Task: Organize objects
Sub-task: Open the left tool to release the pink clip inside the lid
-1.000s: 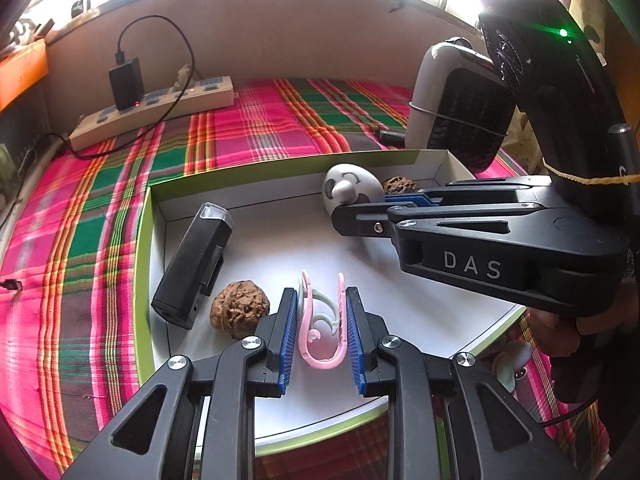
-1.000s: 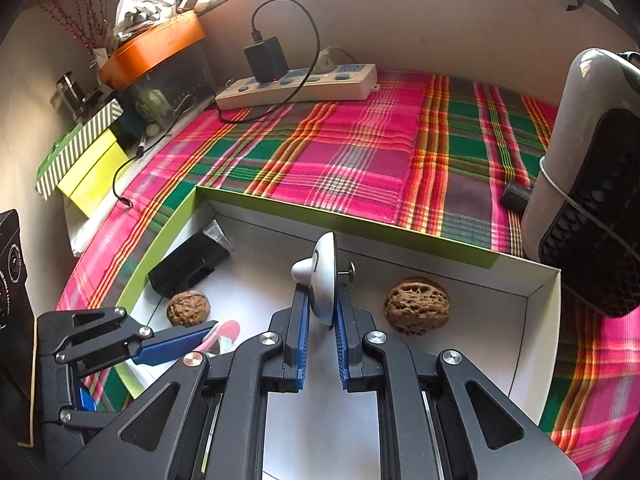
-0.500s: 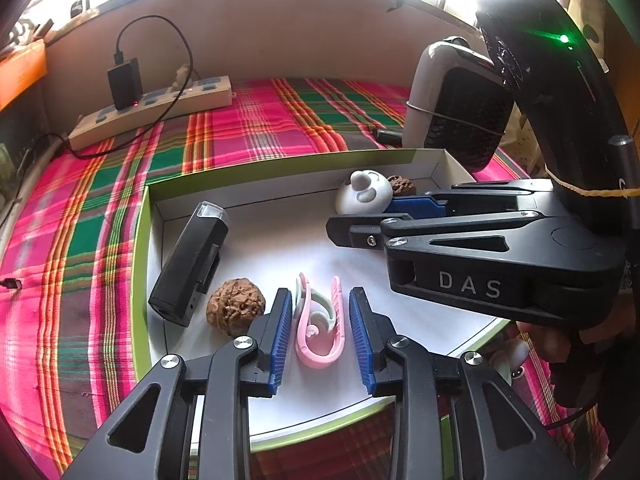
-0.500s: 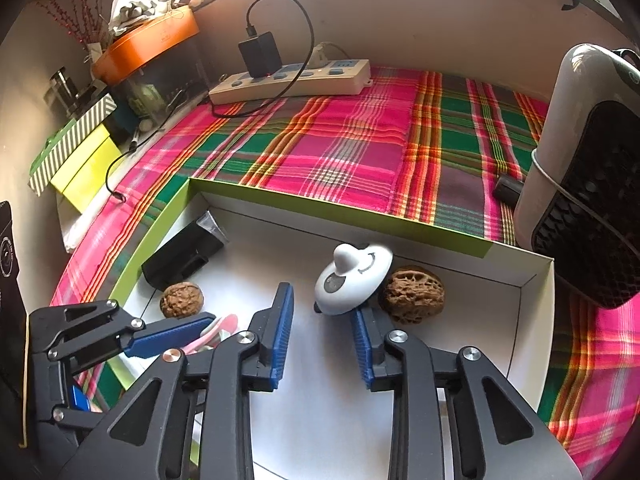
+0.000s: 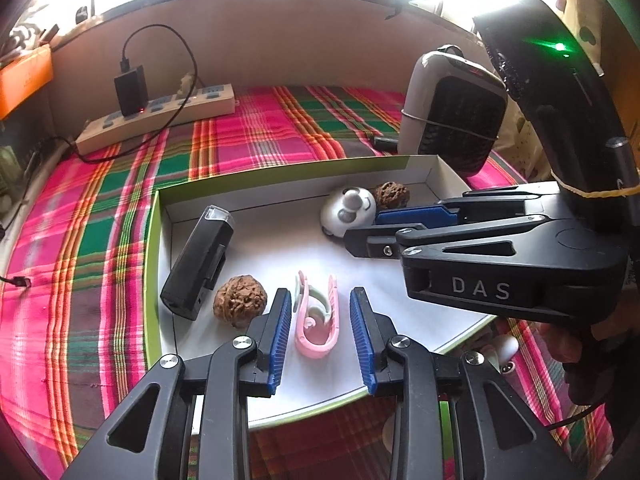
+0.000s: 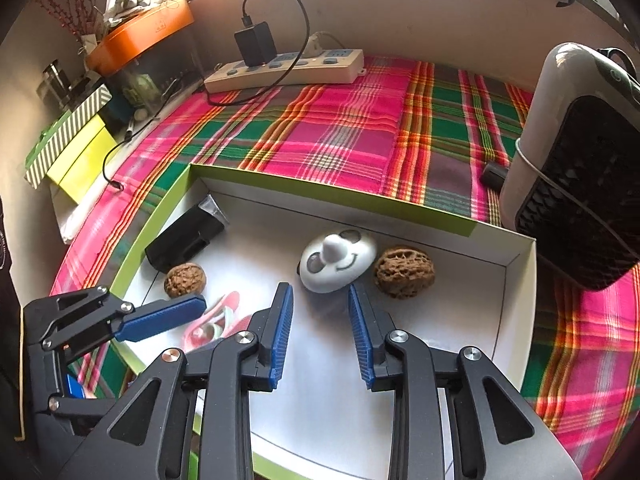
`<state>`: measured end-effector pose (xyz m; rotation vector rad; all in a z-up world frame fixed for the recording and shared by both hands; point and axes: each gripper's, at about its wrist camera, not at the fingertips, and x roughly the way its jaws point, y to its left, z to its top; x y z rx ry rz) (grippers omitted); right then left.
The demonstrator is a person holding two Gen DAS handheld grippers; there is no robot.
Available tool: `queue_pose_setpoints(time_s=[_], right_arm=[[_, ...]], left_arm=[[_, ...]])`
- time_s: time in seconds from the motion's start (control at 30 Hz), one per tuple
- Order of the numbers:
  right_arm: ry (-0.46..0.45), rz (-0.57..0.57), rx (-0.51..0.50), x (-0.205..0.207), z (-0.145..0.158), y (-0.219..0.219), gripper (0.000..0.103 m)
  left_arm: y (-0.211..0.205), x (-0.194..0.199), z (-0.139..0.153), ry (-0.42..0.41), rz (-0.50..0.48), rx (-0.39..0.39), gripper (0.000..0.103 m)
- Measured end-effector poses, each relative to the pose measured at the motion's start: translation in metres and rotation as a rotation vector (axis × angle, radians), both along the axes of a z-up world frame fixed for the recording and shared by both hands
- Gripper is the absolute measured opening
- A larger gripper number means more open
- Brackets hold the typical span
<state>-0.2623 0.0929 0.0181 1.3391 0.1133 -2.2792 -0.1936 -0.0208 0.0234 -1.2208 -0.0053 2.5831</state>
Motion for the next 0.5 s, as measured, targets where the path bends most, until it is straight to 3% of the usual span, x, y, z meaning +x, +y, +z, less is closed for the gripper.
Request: queue_pose_setpoints(time_s=[0.5], right_arm=[[0.021,-0.029,-0.012,0.017,0.008,0.006,0.030]], left_arm=[[-0.001,0.016,0.009,0.032,0.008,-0.009,0.028]])
